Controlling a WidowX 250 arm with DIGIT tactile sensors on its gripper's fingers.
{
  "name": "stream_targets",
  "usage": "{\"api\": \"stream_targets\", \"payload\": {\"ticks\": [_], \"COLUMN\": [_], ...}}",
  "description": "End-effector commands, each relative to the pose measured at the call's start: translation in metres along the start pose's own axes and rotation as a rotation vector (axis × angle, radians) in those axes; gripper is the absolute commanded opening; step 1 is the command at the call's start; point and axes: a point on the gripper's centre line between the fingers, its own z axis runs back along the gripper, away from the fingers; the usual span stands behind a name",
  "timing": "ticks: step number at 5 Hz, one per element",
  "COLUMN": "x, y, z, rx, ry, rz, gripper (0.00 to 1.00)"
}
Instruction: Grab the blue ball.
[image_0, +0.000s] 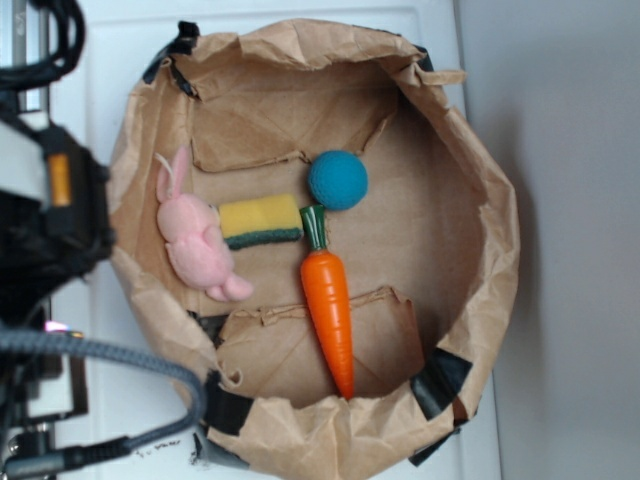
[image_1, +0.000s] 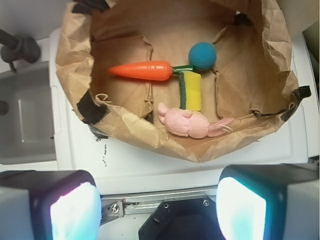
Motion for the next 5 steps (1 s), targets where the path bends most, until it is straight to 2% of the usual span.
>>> {"api": "stream_targets", "payload": {"ticks": [1,2,4,5], "x": [0.006,0.006,0.060,0.079], "y": [0.000,0.000,0.014,0.025], "z": [0.009,0.009,-0.042,-0.064], "rx": [-0.005,-0.005,0.015,0.026], "ry": [-0.034,-0.034,-0.026,-0.074], "rz": [0.004,0.004,0.099,0.231], "gripper": [1.00,1.00,1.00,1.00]}}
